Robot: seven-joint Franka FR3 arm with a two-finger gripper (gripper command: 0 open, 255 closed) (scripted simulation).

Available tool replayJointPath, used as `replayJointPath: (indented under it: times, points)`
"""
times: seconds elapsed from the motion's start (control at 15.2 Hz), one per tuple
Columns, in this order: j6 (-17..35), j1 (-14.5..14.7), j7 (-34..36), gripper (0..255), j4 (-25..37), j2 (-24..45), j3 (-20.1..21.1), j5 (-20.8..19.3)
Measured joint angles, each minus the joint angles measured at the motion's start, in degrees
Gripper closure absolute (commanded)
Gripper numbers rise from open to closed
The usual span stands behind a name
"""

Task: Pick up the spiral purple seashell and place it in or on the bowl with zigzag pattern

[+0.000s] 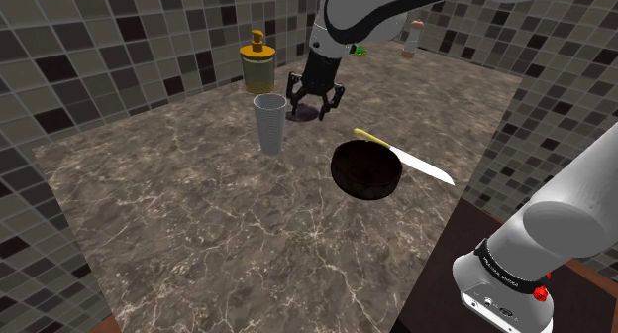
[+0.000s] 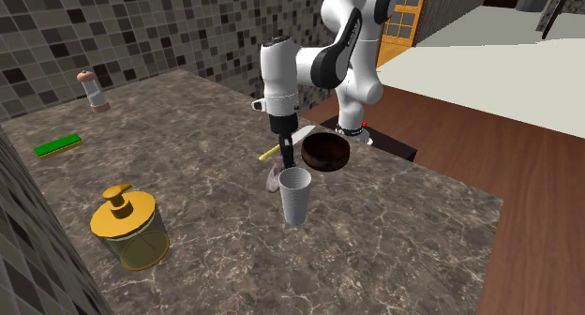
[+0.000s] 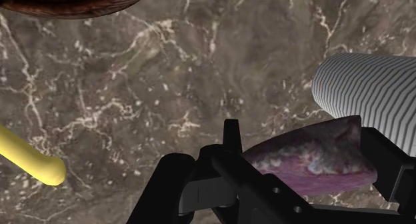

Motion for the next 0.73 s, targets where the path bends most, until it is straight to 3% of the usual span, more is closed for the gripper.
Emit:
replayJointPath:
  times: [0.73]
  points:
    - [-7.9,-0.3,0.9,255,6.0,-2.1,-0.4,-0.1]
